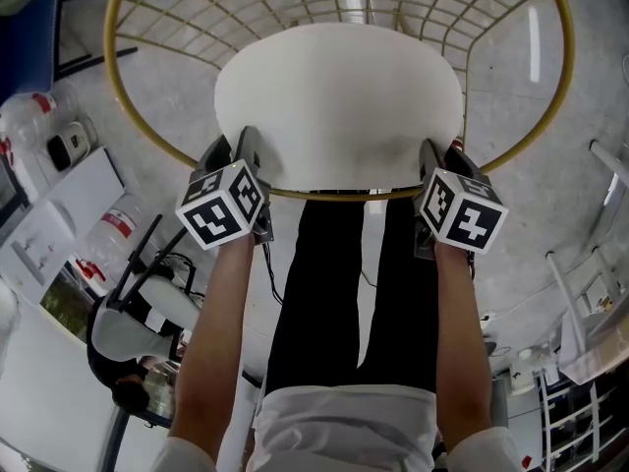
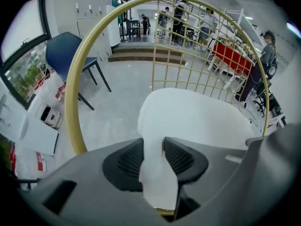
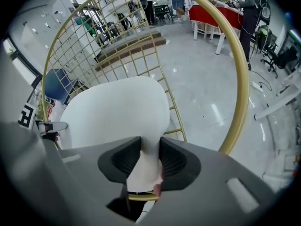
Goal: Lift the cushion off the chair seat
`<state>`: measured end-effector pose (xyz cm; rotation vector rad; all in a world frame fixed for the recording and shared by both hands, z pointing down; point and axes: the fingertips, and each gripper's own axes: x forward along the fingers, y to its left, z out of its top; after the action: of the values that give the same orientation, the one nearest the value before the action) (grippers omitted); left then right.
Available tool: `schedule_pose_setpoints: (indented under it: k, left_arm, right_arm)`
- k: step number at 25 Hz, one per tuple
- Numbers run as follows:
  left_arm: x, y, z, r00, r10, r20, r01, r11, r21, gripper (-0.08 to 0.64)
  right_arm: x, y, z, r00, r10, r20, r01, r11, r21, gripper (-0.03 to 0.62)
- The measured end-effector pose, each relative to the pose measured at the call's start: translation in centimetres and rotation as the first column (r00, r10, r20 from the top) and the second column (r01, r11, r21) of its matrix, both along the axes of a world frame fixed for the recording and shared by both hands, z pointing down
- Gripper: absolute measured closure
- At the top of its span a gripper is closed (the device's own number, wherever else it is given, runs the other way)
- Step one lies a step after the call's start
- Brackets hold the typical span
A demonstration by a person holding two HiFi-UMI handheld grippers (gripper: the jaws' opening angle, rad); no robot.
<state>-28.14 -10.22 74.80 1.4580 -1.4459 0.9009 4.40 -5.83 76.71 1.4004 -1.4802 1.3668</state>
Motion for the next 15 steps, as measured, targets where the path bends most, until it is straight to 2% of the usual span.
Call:
schedule_pose_setpoints:
  k: [2, 8, 15]
  left_arm:
    - [0.2, 0.1, -0.2, 1.000, 0.024, -0.007, -0.024, 1.000, 0.006, 0.431]
    - [0.2, 0.2, -1.2, 0.999, 0.025, -0.046, -0.024, 1.000, 0.017, 0.456]
    - [0.2, 1.2, -1.7, 0.998, -0.004, -0.069, 0.005, 1.000, 0.014, 0.459]
  right_arm:
    - [0.0, 0.0, -0.1, 1.000, -0.001, 0.007, 0.001, 1.000, 0.005, 0.471]
    - [-0.4, 0.0, -0.9, 1.000, -0.024, 0.012, 0.024, 1.000, 0.021, 0.494]
    - [-0.3, -0.3, -1.7, 0.999, -0.037, 0.012, 0.037, 0.999, 0.036, 0.506]
